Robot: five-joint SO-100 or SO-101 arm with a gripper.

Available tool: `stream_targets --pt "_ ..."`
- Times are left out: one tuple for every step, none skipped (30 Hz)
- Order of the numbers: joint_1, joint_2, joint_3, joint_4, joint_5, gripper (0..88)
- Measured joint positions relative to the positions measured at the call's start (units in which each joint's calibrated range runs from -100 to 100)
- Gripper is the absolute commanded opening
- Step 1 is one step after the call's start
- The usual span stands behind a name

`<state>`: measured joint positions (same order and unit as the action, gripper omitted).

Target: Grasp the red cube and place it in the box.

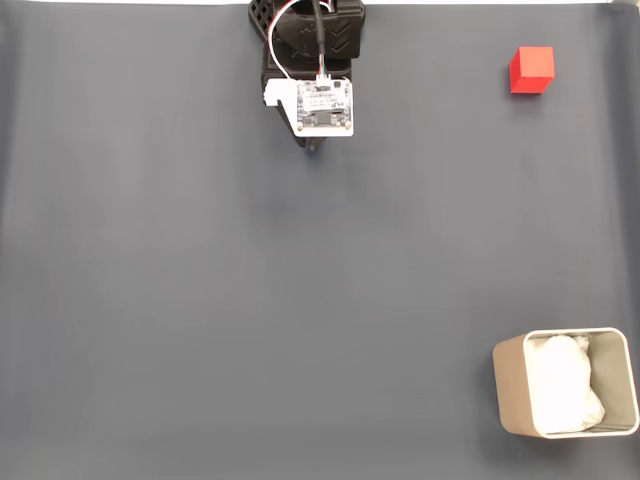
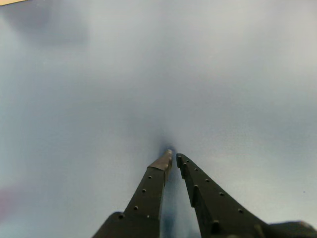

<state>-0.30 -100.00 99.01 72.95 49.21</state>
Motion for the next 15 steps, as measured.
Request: stream_targets --pt "0.00 0.00 0.00 -1.19 0.00 0.0" --pt "0.00 0.26 0.09 -2.23 -0.24 0.0" --pt "0.00 0.26 0.09 -3.34 -0.34 0.0" --pt "0.00 0.26 0.09 -4.46 -0.34 0.0" --pt "0.00 0.26 0.09 -5.49 -0.29 0.0" --pt "0.00 0.26 0.09 -6.44 -0.29 0.0" --pt "0.00 0.26 0.09 -7.48 -0.29 0.0" --pt "0.00 0.26 0.09 -8.43 -0.29 0.0" --pt "0.00 0.26 0.09 -9.47 -0.29 0.0" --pt "0.00 0.35 0.09 -10.58 -0.29 0.0" --pt "0.00 0.35 0.09 -11.69 -0.29 0.0" --pt "0.00 0.35 0.09 -12.73 -0.29 0.0" --pt "0.00 0.35 0.09 -13.76 -0.29 0.0" --pt "0.00 0.43 0.09 -14.96 -0.24 0.0" --pt "0.00 0.78 0.09 -15.99 -0.15 0.0"
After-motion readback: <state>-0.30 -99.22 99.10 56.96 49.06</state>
